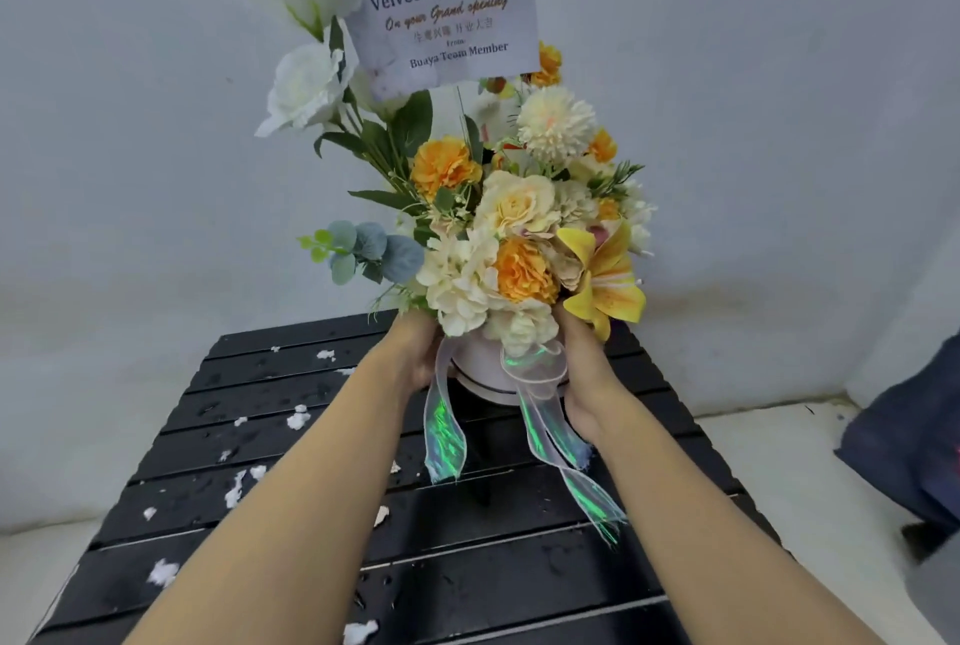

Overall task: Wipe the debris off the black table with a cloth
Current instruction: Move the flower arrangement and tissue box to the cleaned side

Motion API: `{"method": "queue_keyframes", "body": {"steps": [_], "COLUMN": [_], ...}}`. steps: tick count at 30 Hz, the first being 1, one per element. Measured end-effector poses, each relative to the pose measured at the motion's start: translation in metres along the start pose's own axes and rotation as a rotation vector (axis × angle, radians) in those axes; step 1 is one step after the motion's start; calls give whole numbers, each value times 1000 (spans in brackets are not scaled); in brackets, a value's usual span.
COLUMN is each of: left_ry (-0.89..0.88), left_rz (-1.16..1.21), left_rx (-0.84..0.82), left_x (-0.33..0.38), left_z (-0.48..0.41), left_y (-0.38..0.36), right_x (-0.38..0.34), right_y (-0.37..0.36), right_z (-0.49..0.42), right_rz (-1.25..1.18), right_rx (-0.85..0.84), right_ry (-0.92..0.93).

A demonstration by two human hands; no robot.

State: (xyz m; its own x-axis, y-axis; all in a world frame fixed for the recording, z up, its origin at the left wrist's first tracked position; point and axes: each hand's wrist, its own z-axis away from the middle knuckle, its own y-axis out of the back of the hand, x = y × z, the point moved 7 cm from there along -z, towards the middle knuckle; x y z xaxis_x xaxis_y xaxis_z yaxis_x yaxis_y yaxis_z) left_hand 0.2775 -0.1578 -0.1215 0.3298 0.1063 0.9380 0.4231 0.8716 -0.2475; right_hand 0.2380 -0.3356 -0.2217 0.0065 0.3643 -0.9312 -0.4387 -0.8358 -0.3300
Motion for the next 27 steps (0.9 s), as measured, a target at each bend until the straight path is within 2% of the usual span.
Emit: {"method": "queue_keyframes", "body": {"steps": [6, 13, 17, 20, 24, 27], "left_ry": [-47, -38, -31, -13, 45, 82], "left_rz": [45, 55, 42, 28, -10, -74], "left_rx": [17, 150, 162, 205, 265, 316], "left_x": [5, -3, 3, -7, -31, -37], "left_z": [-12, -5, 13, 24, 46, 77], "left_y": [6, 10, 1, 0, 14, 23], "right_x": [-8, -52, -65, -63, -50, -54], "right_y": [-13, -38, -39, -30, -30, -30], "right_z": [6, 52, 64, 78, 123, 158], "right_rz": [21, 53, 149, 106, 186, 229], "right_rx": [42, -61, 9, 108, 59, 87], "right_ry": [45, 61, 59, 76, 39, 71]}}
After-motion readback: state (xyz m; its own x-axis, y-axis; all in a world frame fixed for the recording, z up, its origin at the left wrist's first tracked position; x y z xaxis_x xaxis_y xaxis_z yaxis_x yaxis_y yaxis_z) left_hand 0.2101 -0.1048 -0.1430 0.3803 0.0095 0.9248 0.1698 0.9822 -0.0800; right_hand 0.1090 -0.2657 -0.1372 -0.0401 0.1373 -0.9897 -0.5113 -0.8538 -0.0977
